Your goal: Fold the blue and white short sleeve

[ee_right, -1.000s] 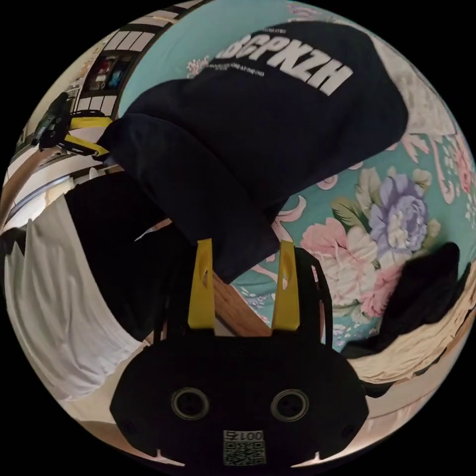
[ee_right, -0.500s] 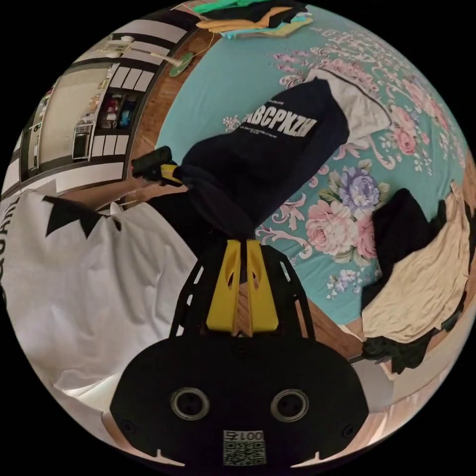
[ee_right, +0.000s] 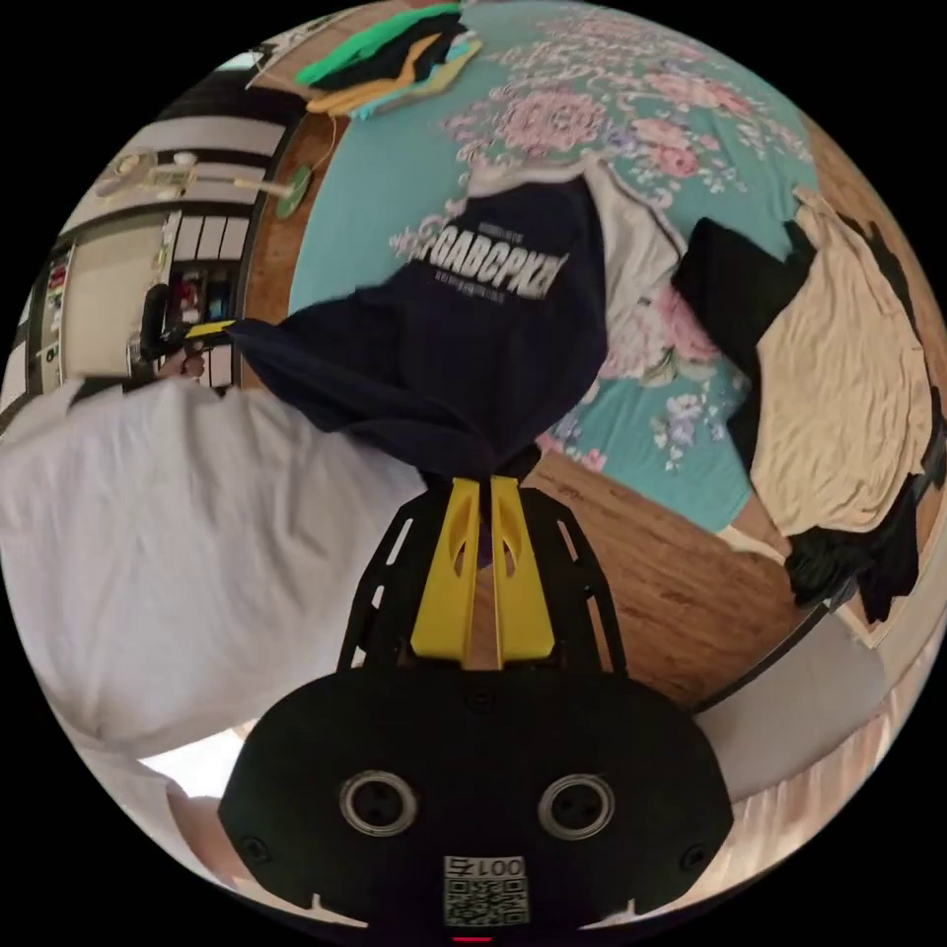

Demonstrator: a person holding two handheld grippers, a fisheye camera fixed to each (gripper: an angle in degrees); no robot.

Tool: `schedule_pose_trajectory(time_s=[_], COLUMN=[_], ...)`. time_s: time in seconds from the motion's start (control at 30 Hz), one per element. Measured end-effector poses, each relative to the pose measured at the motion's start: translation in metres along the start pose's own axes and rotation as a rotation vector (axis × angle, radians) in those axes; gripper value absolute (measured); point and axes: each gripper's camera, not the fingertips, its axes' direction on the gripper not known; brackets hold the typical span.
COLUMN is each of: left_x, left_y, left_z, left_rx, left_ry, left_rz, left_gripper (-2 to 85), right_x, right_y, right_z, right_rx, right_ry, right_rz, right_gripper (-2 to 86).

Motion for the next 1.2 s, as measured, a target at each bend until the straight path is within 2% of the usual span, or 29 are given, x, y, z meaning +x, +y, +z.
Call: schedule_pose_trajectory(time_s=[0.13,0.2,0.27,0.4,0.53,0.67,0.83,1.03,1.2], left_x=[0.012,0.053,0.091,0.165,0.205,0.215,0.189,0.117,0.06], left_y=[-0.1,-0.16,-0.183,-0.175,-0.136,-0.089,-0.047,-0.016,0.016], left_z=[-0.087,-0.175,-0.244,-0.373,-0.42,-0.403,-0.316,-0.142,0.009], left_rx=[0.213,0.322,0.399,0.61,0.691,0.646,0.519,0.296,0.105], left_ry=[-0.109,-0.274,-0.399,-0.469,-0.533,-0.526,-0.474,-0.411,-0.333], left_rz=[0.104,0.199,0.243,0.279,0.276,0.31,0.278,0.101,-0.13], left_gripper=[-1.0,-1.0,-1.0,-1.0,-1.0,-1.0,-1.0,-1.0,-1.0], right_x=[0.015,0.0,-0.029,-0.109,-0.157,-0.179,-0.16,-0.106,-0.064], right_y=[-0.061,-0.086,-0.086,-0.044,0.002,0.03,0.022,-0.033,-0.09], right_z=[-0.089,-0.204,-0.286,-0.404,-0.434,-0.397,-0.293,-0.113,0.069], right_rx=[0.214,0.433,0.553,0.763,0.873,0.86,0.717,0.469,0.134], right_ry=[0.126,0.269,0.372,0.629,0.722,0.801,0.748,0.653,0.637], right_rz=[-0.108,-0.184,-0.251,-0.352,-0.44,-0.487,-0.498,-0.431,-0.359], right_gripper=[1.9,1.8,1.8,1.8,1.8,1.8,1.7,1.8,1.8])
